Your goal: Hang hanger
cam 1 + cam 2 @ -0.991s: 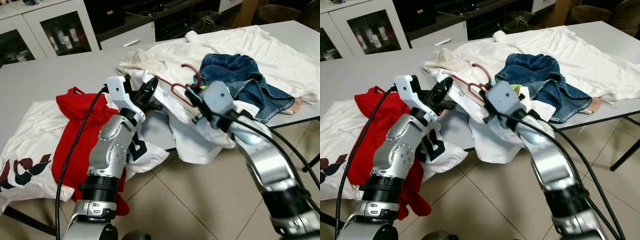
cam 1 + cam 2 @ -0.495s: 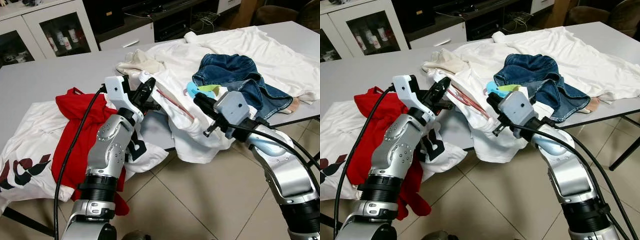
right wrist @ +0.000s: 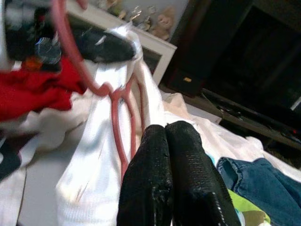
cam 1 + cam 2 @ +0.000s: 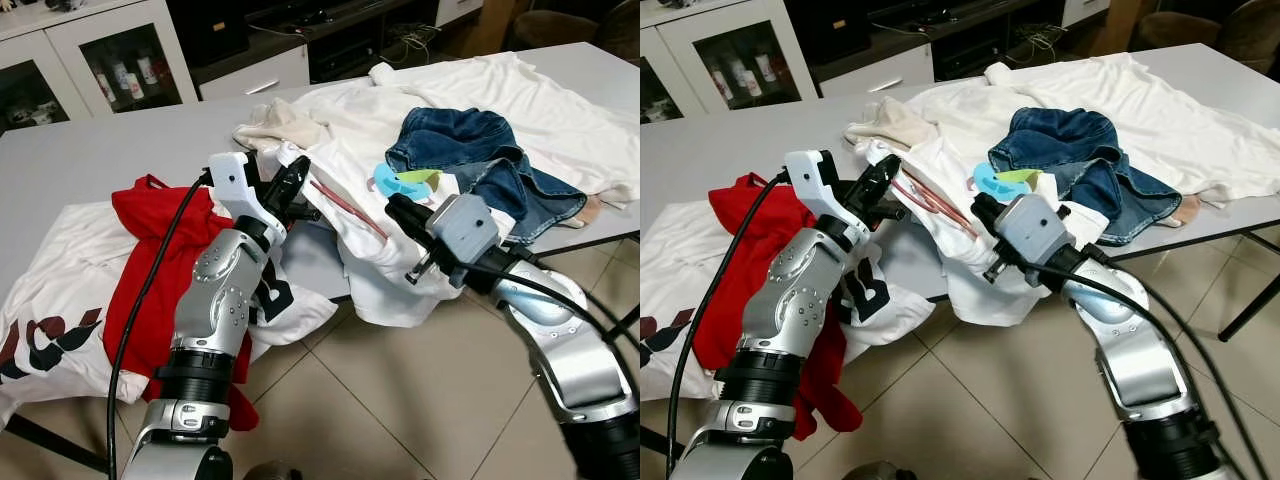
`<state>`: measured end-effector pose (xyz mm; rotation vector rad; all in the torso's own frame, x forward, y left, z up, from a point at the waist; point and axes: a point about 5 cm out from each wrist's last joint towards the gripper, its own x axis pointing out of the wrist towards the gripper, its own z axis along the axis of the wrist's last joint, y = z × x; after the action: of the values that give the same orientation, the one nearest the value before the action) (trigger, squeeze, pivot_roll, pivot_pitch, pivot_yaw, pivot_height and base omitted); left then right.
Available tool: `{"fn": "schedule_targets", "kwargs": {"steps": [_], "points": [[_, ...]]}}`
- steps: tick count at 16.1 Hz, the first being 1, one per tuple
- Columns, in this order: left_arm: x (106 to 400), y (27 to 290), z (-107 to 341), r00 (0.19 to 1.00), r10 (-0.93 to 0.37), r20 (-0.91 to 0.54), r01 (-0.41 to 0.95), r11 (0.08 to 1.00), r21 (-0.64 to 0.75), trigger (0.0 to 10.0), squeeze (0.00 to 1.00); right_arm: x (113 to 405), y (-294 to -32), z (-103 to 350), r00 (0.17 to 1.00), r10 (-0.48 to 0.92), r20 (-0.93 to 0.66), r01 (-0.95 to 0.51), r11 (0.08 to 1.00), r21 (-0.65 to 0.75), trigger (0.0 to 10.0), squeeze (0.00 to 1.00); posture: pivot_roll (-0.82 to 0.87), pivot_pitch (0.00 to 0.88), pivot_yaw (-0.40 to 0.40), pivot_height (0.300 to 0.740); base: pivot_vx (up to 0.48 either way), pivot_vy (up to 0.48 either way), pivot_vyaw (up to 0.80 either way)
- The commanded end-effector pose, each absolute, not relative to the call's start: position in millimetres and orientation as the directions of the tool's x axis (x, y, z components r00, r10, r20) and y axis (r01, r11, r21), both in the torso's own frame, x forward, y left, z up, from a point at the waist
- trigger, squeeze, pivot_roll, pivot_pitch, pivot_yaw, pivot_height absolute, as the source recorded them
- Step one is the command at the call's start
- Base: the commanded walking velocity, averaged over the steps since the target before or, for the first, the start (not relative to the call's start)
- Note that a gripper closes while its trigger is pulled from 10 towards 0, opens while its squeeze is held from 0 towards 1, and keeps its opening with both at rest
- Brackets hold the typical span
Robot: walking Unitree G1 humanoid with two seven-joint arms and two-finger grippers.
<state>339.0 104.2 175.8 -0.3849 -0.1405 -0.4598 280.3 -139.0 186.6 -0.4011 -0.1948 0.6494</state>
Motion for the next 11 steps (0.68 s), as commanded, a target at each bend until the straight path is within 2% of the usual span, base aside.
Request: {"fn": "schedule_targets", "kwargs": {"steps": [1,3,5,7,11], "points": [[340.8,107.0,177.2,0.894,-0.390,0.220,0.444,0.838,-0.317,10.0,0.00,283.5,-142.9,192.6,0.805,0.586,0.092,-0.515,0.768,-0.381,10.0,0.00,0.08,0.000,0.097,0.740,0.000,0.000,0.00],[338.8,102.7,176.8,0.885,-0.409,0.222,0.459,0.847,-0.268,10.0,0.00,291.4,-147.1,197.9,0.848,0.509,0.146,-0.430,0.823,-0.370,10.0,0.00,0.07,0.000,0.095,0.740,0.000,0.000,0.00],[336.4,98.5,176.3,0.875,-0.429,0.226,0.474,0.853,-0.217,10.0,0.00,298.5,-155.1,206.7,0.889,0.405,0.215,-0.313,0.879,-0.360,10.0,0.00,0.08,0.001,0.090,0.740,0.000,0.000,0.80],[336.1,97.5,175.5,0.878,-0.421,0.226,0.468,0.855,-0.225,10.0,0.00,301.8,-162.8,211.9,0.906,0.341,0.249,-0.243,0.904,-0.351,10.0,0.00,0.07,0.001,0.082,0.740,0.000,0.000,0.80],[335.8,96.4,173.9,0.880,-0.416,0.228,0.463,0.858,-0.223,10.0,0.00,303.4,-167.6,215.2,0.912,0.308,0.272,-0.208,0.917,-0.341,10.0,0.00,0.07,0.001,0.076,0.740,0.000,0.000,0.80]]}}
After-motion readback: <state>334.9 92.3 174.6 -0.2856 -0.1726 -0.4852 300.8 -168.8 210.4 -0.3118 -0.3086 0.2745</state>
